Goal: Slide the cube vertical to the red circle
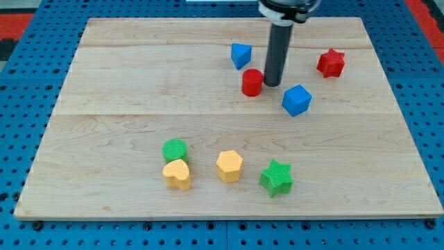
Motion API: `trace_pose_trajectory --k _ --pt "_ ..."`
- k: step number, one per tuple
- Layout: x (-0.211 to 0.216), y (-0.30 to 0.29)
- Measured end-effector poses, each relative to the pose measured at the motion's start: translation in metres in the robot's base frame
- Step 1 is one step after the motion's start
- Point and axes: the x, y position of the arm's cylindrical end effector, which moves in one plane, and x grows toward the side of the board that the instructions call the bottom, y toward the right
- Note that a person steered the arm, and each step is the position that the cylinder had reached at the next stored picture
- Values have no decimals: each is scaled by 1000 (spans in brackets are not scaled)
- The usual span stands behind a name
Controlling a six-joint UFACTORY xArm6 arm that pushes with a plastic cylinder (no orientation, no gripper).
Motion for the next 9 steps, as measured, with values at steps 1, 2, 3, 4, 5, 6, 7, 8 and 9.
trace_pose_trajectory --k 1,2,3,4,5,6,7,8,9 --pt "0 -7" --pt "-3 55" --pt "2 101" --pt "25 76" --pt "51 41" --pt "71 29" --pt "87 58" --pt "87 45" --pt "107 13"
